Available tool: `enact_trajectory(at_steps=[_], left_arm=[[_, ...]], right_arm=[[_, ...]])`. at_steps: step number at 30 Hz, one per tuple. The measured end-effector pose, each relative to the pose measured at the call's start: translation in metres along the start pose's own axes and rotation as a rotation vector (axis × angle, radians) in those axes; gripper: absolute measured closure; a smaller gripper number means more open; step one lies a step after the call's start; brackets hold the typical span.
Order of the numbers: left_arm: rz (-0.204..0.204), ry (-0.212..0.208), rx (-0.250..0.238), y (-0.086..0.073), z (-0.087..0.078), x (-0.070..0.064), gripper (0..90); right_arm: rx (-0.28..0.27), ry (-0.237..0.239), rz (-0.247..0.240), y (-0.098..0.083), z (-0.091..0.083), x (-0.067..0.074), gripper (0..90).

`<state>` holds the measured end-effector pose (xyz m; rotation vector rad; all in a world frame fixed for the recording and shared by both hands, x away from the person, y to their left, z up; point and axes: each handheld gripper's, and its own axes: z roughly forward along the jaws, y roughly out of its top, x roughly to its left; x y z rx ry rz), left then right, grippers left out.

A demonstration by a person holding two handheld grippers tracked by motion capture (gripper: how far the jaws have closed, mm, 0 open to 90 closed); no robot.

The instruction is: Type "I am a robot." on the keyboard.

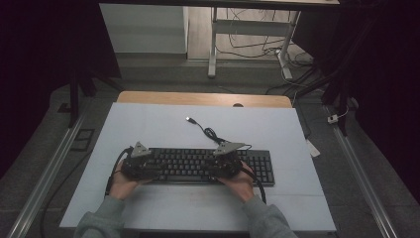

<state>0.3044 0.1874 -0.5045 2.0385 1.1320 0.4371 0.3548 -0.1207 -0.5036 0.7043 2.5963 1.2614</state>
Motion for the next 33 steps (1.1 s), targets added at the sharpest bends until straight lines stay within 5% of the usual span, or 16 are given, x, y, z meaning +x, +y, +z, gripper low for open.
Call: enact_trajectory(at_steps=[11, 20, 26, 33], left_arm=[[0.002, -0.002, -0.001, 0.000, 0.000, 0.000, 34.1], [0.006, 0.000, 0.000, 0.000, 0.000, -0.001, 34.0], [0.004, -0.001, -0.002, 0.000, 0.000, -0.001, 34.1], [-0.026, -0.073, -0.039, 0.003, -0.002, -0.006, 34.1]], right_arm=[[-0.041, -0.064, -0.004, -0.025, -0.038, -0.006, 49.2], [-0.081, -0.132, 0.034, -0.050, -0.075, -0.015, 47.3], [-0.075, -0.154, 0.044, -0.055, -0.077, -0.024, 47.3], [-0.066, -0.147, 0.031, -0.054, -0.071, -0.025, 47.5]])
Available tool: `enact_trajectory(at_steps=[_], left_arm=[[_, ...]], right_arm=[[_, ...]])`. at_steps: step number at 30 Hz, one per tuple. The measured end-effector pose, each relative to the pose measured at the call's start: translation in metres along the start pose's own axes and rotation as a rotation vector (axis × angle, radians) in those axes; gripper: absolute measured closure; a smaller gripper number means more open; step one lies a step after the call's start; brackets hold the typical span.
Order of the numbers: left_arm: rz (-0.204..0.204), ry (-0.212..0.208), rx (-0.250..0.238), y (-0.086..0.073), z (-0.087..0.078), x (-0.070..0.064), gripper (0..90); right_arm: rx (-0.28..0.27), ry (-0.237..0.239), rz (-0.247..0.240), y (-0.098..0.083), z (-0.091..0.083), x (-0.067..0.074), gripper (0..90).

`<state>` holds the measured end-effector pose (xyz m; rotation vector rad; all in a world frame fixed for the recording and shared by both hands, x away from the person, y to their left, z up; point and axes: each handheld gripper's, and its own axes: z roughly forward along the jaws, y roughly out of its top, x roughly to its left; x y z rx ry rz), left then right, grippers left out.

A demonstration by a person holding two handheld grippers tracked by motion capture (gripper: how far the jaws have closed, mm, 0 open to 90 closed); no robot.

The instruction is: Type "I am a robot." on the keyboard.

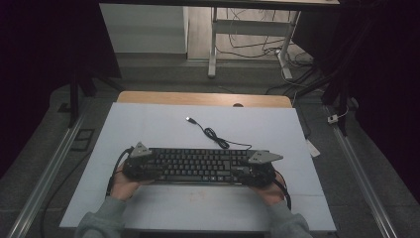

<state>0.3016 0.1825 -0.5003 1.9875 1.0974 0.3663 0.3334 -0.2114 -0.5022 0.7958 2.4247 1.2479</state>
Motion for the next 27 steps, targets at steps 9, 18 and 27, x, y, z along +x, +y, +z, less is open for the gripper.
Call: enact_trajectory(at_steps=[9, 18, 27], left_arm=[[-0.032, -0.058, -0.011, 0.003, 0.001, -0.008, 36.7], [-0.006, -0.092, -0.009, 0.004, 0.005, -0.018, 44.7], [0.035, -0.116, 0.001, 0.004, 0.010, -0.028, 70.4]], right_arm=[[0.000, -0.001, -0.002, 0.000, 0.000, -0.002, 47.6], [0.011, -0.004, -0.008, 0.000, 0.001, -0.001, 47.6], [0.023, -0.007, -0.010, 0.000, 0.003, -0.002, 47.6]])
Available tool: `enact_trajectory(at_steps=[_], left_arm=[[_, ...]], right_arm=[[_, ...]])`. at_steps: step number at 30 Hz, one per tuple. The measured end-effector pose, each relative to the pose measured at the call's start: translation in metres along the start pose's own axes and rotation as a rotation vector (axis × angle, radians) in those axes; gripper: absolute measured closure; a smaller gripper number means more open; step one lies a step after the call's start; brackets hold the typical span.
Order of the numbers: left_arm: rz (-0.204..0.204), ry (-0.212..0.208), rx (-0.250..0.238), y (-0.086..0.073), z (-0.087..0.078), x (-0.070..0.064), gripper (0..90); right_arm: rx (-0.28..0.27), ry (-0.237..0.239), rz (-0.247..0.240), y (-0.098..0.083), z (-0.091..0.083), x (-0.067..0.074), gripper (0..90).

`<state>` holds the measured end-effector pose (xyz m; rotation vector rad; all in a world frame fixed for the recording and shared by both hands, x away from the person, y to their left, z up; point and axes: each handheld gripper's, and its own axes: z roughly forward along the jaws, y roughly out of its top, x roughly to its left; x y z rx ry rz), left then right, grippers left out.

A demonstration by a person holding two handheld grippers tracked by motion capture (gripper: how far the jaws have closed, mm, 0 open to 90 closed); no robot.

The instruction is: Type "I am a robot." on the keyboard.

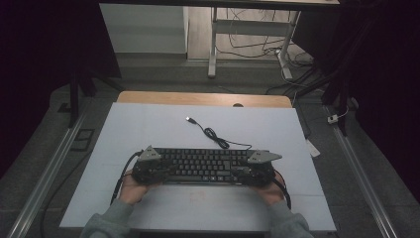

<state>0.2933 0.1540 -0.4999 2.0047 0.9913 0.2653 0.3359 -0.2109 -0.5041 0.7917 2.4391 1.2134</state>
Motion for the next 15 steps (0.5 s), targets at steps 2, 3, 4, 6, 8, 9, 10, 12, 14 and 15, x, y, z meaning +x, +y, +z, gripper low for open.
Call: enact_trajectory(at_steps=[2, 3, 4, 6, 8, 9, 10, 12, 14, 15], left_arm=[[0.011, -0.007, 0.007, 0.000, 0.002, -0.003, 77.0], [0.014, -0.005, 0.006, 0.000, 0.003, -0.004, 80.5], [0.015, 0.000, 0.002, 0.000, 0.004, -0.005, 84.1], [0.018, -0.011, 0.002, 0.000, 0.006, -0.008, 88.6], [0.027, -0.019, 0.011, -0.001, 0.009, -0.010, 88.7], [0.032, -0.024, 0.016, -0.001, 0.010, -0.011, 88.8], [0.038, -0.032, 0.024, -0.001, 0.012, -0.013, 88.8], [0.050, -0.041, 0.039, -0.001, 0.014, -0.015, 88.8], [0.064, -0.042, 0.059, -0.002, 0.018, -0.016, 88.8], [0.071, -0.041, 0.068, -0.003, 0.019, -0.017, 88.8]], right_arm=[[0.000, 0.001, -0.001, 0.000, 0.001, 0.000, 47.6], [0.004, -0.001, -0.003, 0.000, 0.000, 0.000, 47.6], [0.004, -0.001, -0.004, 0.000, 0.001, 0.000, 47.6], [0.003, -0.002, -0.003, 0.000, 0.001, 0.000, 47.6], [0.005, -0.002, -0.004, 0.000, 0.001, 0.000, 47.6], [0.008, -0.007, -0.005, 0.000, 0.001, 0.000, 47.5], [0.009, -0.007, -0.006, 0.000, 0.001, 0.000, 47.5], [0.011, -0.007, -0.006, 0.000, 0.001, 0.000, 47.5], [0.012, -0.003, -0.006, -0.001, 0.002, 0.000, 47.5], [0.012, -0.003, -0.007, -0.001, 0.002, 0.000, 47.5]])
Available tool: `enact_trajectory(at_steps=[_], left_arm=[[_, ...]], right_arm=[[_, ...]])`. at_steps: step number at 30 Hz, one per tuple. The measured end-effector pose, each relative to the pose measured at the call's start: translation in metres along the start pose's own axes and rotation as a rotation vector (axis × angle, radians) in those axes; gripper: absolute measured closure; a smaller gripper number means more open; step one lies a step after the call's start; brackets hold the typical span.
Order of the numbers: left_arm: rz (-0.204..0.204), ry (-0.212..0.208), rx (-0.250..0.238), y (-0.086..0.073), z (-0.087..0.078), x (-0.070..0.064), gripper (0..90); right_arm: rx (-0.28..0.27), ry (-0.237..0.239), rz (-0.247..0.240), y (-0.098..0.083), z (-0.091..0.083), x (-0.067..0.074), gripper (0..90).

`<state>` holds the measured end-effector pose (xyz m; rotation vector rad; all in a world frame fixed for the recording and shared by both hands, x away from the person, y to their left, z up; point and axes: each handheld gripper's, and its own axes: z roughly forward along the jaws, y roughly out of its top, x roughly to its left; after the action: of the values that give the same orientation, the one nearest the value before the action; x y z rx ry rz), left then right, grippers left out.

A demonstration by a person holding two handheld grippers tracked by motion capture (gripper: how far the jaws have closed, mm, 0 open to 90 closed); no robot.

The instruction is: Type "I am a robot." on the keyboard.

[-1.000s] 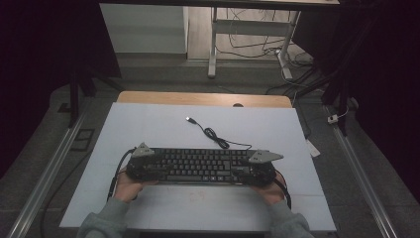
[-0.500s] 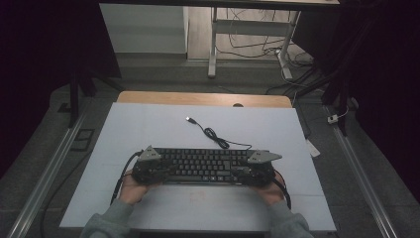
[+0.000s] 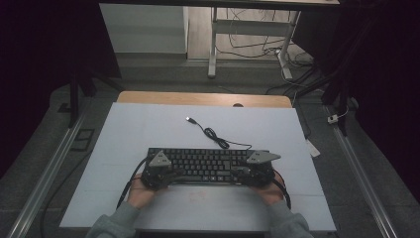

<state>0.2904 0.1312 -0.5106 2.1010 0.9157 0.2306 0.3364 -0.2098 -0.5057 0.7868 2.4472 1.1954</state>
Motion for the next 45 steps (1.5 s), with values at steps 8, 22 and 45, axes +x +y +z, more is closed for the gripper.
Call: enact_trajectory(at_steps=[8, 22, 45], left_arm=[[0.021, 0.014, 0.056, -0.004, 0.011, -0.002, 88.7], [0.020, 0.021, 0.063, -0.006, 0.015, -0.002, 88.6], [-0.008, 0.035, -0.026, -0.003, 0.000, 0.004, 88.6]], right_arm=[[0.003, -0.001, -0.002, 0.000, 0.001, 0.000, 47.5], [0.015, -0.001, -0.003, 0.000, 0.002, 0.000, 47.4], [0.020, 0.001, -0.005, 0.000, 0.002, 0.000, 47.3]])
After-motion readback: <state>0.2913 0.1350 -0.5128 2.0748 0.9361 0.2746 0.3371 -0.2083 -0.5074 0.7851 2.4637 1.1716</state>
